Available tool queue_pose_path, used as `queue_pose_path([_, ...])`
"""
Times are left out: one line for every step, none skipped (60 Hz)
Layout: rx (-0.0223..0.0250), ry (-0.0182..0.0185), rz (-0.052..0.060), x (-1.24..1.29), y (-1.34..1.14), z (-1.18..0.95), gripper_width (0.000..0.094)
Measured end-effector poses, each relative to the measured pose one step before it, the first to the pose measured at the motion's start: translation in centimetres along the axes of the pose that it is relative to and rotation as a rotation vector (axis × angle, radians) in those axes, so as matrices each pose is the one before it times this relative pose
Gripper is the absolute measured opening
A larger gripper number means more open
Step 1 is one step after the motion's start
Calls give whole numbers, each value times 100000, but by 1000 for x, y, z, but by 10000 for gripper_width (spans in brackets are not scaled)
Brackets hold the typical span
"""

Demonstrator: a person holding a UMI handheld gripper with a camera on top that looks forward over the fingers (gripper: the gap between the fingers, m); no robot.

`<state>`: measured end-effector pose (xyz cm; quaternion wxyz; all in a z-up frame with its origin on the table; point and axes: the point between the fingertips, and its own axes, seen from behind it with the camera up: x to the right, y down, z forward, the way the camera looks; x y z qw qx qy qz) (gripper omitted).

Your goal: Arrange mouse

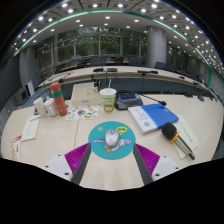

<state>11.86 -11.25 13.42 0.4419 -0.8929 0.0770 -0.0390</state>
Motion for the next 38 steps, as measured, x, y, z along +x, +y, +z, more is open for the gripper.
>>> queue_pose_path([-48, -289, 64, -50, 173, -889, 857])
queue_pose_path([-18, -213, -4, -65, 157, -847, 856])
queue_pose_path([33, -158, -18, -77, 239, -841, 857])
queue_pose_path([-12, -110, -18, -87, 208, -808, 856])
queue_pose_path([-74, -103, -93, -70, 239, -780, 857])
queue_pose_path([-96, -66, -221, -71, 250, -731, 858])
queue_pose_path([-92, -18, -318, -69, 255, -703, 858])
queue_pose_path([-88, 20, -360, -32, 255, -691, 855])
queue_pose_path([-74, 97, -333, -24, 278, -661, 855])
queue_pose_path([112, 208, -375, 27, 284, -750, 856])
queue_pose_path([48, 328, -358, -5, 265, -627, 856])
queue_pose_path([205, 209, -278, 3, 213, -556, 856])
queue_pose_path([209, 42, -166, -43, 200, -546, 856])
queue_pose_path([143, -91, -162, -63, 204, -505, 856])
queue_pose_path([111, -205, -248, -87, 225, -495, 857])
queue_pose_path([70, -155, -345, -53, 224, -465, 856])
queue_pose_path([143, 75, -373, 55, 266, -453, 856])
queue_pose_path([27, 215, -289, -12, 232, -393, 856])
queue_pose_path([-20, 179, -121, -1, 198, -374, 856])
queue_pose_path([34, -86, 150, -29, 246, -436, 860])
queue_pose_path([-21, -273, 300, -82, 220, -313, 859])
queue_pose_path([-48, -207, 396, -63, 213, -289, 858])
queue_pose_path([-82, -60, 367, 2, 214, -237, 859])
queue_pose_path([-127, 138, 230, 25, 210, -244, 859])
queue_pose_path([-76, 259, -37, 46, 168, -239, 861])
queue_pose_path([106, 250, -309, 43, 127, -215, 860])
queue_pose_path([312, 200, -547, 86, 75, -239, 862])
queue_pose_path([385, 226, -412, -10, 59, -192, 865])
queue_pose_path([345, 108, -281, -38, 22, -177, 868])
queue_pose_path([275, -44, -144, -95, 10, -172, 870])
queue_pose_path([161, -115, -88, -23, -44, -240, 868])
queue_pose_path([207, -87, -87, -73, 1, -104, 868])
queue_pose_path([158, -161, -15, -74, -6, -87, 865])
queue_pose_path([119, -162, 49, -64, -23, -96, 864])
queue_pose_path([42, -190, 76, -81, -27, -87, 864])
queue_pose_path([41, -182, 176, -62, -50, -62, 860])
queue_pose_path([198, -132, 192, -121, -113, -68, 859])
queue_pose_path([202, -168, 301, -59, -77, -42, 858])
